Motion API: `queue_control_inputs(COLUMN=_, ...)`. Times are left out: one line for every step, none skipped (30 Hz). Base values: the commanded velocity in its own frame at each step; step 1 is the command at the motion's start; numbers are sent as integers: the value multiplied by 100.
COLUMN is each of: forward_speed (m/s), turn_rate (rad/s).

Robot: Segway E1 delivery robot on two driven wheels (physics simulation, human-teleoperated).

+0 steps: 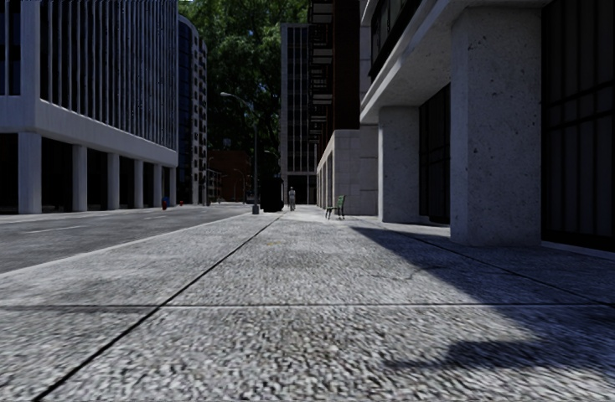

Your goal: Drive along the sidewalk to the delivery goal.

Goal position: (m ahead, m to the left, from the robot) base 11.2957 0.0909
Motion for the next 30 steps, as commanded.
queue_control_inputs(forward_speed=200, turn_rate=0)
queue_control_inputs(forward_speed=200, turn_rate=0)
queue_control_inputs(forward_speed=200, turn_rate=0)
queue_control_inputs(forward_speed=200, turn_rate=0)
queue_control_inputs(forward_speed=200, turn_rate=0)
queue_control_inputs(forward_speed=200, turn_rate=0)
queue_control_inputs(forward_speed=200, turn_rate=0)
queue_control_inputs(forward_speed=200, turn_rate=0)
queue_control_inputs(forward_speed=200, turn_rate=0)
queue_control_inputs(forward_speed=200, turn_rate=0)
queue_control_inputs(forward_speed=200, turn_rate=0)
queue_control_inputs(forward_speed=200, turn_rate=0)
queue_control_inputs(forward_speed=200, turn_rate=0)
queue_control_inputs(forward_speed=200, turn_rate=0)
queue_control_inputs(forward_speed=200, turn_rate=0)
queue_control_inputs(forward_speed=200, turn_rate=0)
queue_control_inputs(forward_speed=200, turn_rate=0)
queue_control_inputs(forward_speed=200, turn_rate=0)
queue_control_inputs(forward_speed=200, turn_rate=0)
queue_control_inputs(forward_speed=200, turn_rate=0)
queue_control_inputs(forward_speed=200, turn_rate=0)
queue_control_inputs(forward_speed=200, turn_rate=0)
queue_control_inputs(forward_speed=200, turn_rate=0)
queue_control_inputs(forward_speed=200, turn_rate=0)
queue_control_inputs(forward_speed=200, turn_rate=0)
queue_control_inputs(forward_speed=200, turn_rate=0)
queue_control_inputs(forward_speed=200, turn_rate=0)
queue_control_inputs(forward_speed=200, turn_rate=0)
queue_control_inputs(forward_speed=200, turn_rate=0)
queue_control_inputs(forward_speed=200, turn_rate=0)
